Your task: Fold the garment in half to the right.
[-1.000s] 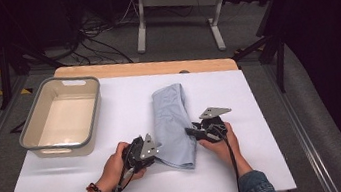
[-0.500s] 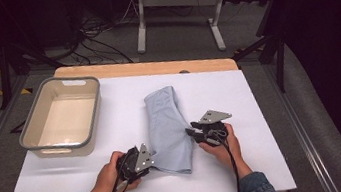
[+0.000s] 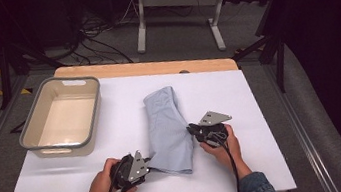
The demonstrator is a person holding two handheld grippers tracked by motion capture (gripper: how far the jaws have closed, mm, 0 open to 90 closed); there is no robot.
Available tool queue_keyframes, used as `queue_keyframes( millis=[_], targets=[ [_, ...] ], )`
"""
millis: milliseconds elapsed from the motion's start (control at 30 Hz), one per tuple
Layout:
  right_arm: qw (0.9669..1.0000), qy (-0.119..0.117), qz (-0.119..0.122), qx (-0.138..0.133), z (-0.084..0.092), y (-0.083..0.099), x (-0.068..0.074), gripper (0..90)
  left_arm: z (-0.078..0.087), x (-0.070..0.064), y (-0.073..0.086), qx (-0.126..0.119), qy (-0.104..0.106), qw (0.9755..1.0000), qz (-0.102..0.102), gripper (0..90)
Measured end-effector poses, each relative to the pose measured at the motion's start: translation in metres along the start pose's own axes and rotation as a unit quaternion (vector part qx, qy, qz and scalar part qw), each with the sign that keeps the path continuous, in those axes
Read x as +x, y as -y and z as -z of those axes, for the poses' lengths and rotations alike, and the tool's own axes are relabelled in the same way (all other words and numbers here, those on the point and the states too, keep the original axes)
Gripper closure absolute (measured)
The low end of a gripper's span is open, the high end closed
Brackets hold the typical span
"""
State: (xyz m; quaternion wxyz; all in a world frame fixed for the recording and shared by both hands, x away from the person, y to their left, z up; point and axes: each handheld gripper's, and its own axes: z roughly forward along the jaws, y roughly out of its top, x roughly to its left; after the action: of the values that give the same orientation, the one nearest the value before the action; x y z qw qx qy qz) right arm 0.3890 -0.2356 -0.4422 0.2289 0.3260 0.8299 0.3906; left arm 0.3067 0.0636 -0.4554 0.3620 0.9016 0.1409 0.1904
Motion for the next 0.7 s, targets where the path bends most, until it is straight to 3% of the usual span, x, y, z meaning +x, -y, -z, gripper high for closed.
queue_keyframes(
  millis=[300,433,533,600,700],
  targets=[
    [1.0,0.004,0.004,-0.004,0.004,-0.002,0.0,81.6,0.009,-0.002,0.003,-0.008,0.012,0.9999,-0.008,83.5],
    [0.9998,0.01,0.0,-0.019,0.01,-0.006,-0.001,82.3,0.018,0.001,0.004,-0.018,0.005,0.9998,0.0,83.7],
    [0.9993,0.022,-0.001,-0.031,0.015,-0.008,-0.001,84.7,0.025,0.007,0.004,-0.036,0.002,0.9991,0.02,81.1],
    [0.9988,0.026,-0.005,-0.042,0.018,-0.01,-0.002,86.4,0.027,0.011,0.0,-0.046,-0.007,0.9988,0.019,80.3],
    [0.9985,0.026,-0.005,-0.048,0.019,-0.011,-0.001,87.7,0.029,0.013,-0.003,-0.055,0.0,0.9983,0.02,78.7]
  ],
)
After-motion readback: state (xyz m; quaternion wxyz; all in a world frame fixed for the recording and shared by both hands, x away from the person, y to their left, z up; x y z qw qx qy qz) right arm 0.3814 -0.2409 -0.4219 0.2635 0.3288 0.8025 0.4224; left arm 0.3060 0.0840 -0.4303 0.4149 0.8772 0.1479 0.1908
